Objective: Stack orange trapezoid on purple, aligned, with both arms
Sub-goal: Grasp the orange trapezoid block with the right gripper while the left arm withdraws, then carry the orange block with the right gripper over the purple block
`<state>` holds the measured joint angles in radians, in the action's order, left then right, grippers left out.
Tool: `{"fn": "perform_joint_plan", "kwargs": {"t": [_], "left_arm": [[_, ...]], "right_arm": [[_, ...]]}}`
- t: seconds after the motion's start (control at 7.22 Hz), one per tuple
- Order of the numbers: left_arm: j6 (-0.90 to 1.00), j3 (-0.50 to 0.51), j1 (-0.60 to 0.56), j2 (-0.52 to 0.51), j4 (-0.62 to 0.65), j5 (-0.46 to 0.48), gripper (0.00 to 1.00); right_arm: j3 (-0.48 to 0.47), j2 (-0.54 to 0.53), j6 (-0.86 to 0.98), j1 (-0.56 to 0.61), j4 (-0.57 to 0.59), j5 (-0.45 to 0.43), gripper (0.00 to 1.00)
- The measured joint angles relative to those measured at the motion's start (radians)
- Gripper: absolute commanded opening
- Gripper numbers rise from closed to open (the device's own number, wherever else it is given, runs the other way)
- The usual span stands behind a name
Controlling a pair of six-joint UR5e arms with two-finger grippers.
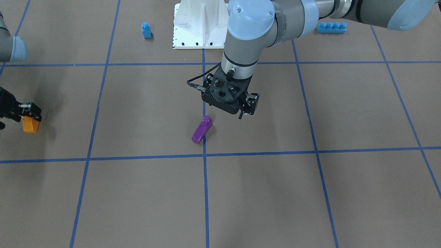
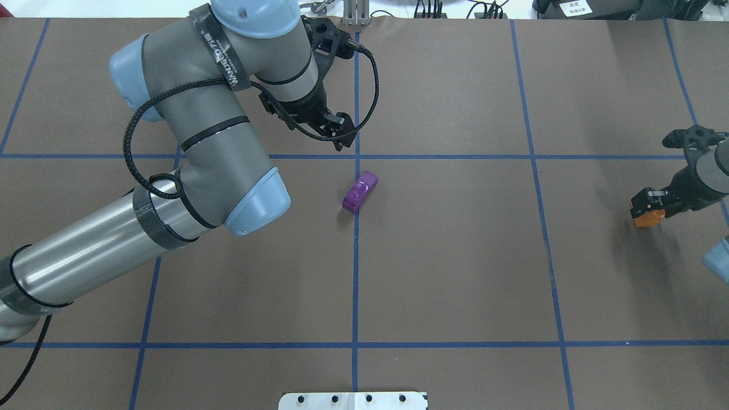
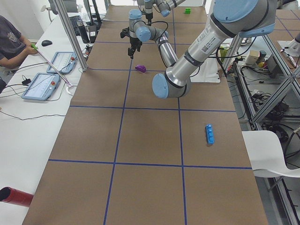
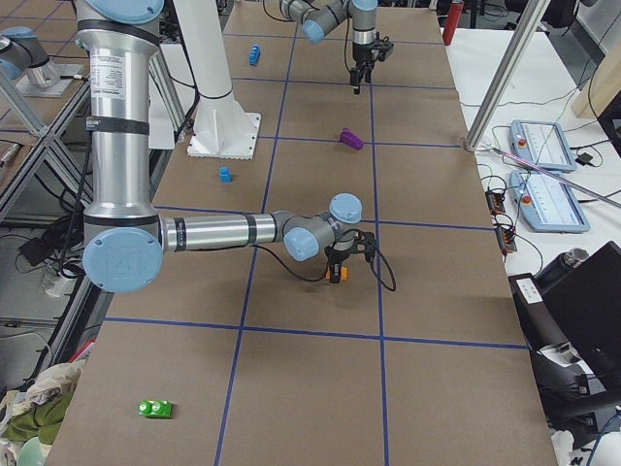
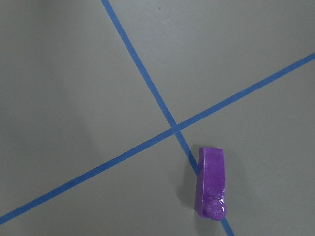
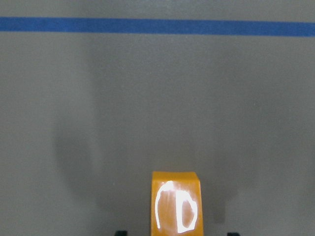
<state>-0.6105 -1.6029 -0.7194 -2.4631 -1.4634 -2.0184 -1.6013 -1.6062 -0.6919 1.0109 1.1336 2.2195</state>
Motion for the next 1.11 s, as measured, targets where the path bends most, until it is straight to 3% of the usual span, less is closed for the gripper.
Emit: {"fn": "perform_joint_plan", "kwargs": {"t": [0.14, 0.69, 0.83, 1.11], "left_arm": [[0.0, 0.0, 0.0, 0.001, 0.0, 0.001, 1.0], [-0.001, -0.018, 0.0, 0.011, 0.004, 0.0, 1.0], [0.001, -0.045, -0.002, 0.031, 0.013, 0.0, 1.0], [0.012, -0.087, -0.024, 0.082, 0.033, -0.004, 1.0]], "right_arm": [[0.001, 0.001, 0.0, 0.0, 0.0, 0.001, 0.02], [-0.008, 0.017, -0.003, 0.01, 0.018, 0.04, 0.0], [-0.02, 0.043, -0.006, 0.046, 0.057, 0.093, 0.0], [-0.085, 0.165, -0.011, 0.116, 0.262, 0.164, 0.0]]}}
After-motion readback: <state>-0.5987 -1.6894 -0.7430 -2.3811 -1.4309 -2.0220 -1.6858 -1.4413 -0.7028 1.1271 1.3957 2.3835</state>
